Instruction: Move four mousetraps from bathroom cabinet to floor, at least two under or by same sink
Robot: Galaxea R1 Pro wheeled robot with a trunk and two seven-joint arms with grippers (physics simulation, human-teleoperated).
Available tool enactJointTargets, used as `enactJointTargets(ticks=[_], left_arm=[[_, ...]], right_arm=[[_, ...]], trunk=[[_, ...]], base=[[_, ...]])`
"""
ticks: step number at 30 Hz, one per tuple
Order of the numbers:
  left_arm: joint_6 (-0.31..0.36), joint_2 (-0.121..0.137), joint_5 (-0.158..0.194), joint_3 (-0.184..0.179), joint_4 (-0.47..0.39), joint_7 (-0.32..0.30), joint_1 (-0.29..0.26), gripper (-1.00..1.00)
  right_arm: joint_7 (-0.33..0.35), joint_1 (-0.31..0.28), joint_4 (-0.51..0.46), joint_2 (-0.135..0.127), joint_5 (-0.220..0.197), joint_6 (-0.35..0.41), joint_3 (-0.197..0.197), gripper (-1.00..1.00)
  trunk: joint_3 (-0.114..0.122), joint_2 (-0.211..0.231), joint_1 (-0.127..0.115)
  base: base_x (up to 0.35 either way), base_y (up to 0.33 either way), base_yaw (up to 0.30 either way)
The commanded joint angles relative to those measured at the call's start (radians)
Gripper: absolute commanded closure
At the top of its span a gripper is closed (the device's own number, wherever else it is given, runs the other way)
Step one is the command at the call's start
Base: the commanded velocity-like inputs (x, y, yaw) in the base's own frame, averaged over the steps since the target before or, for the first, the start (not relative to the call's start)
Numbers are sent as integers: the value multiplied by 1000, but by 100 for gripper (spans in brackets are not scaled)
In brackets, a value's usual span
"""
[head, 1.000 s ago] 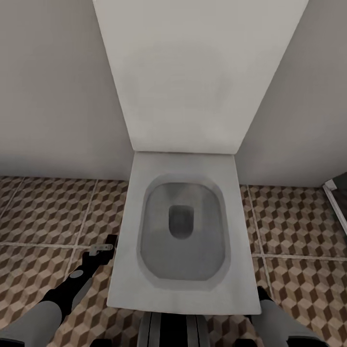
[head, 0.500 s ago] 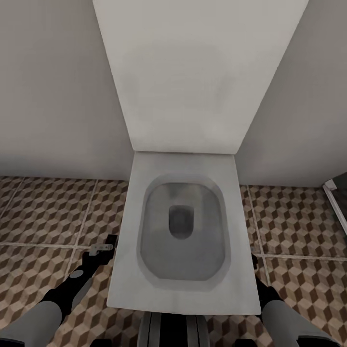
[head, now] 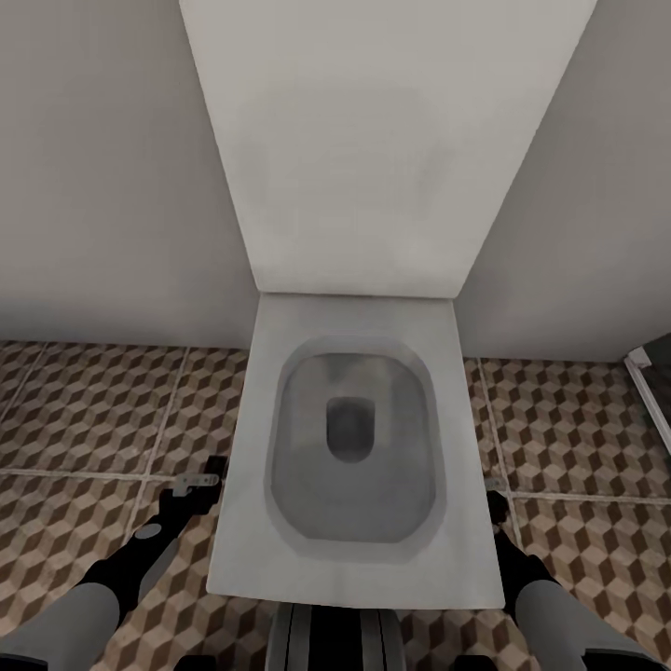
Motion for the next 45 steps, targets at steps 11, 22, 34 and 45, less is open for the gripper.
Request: enactJointTargets(ticks=[11,22,34,45], left_arm=[[-5,13,8,-8,40,-6,-1,100],[19,18,9,-7,55,-8,-1,100],[27,14,8,-6,69,-8,-1,100],[24,13,8,-7,92,-8,-1,100]], right_arm=[[2,-1,62,-52,5,-32,-9,100],[3,-2,130,-68,4,-59,-22,100],[3,-1,155,-71,4,-62,-23,100],[4,-1,157,-71,4,-62,-24,100]], trunk=[[0,0,0],[0,0,0],[0,0,0],[0,0,0]], base=[[0,0,0],[0,0,0],[0,0,0],[0,0,0]])
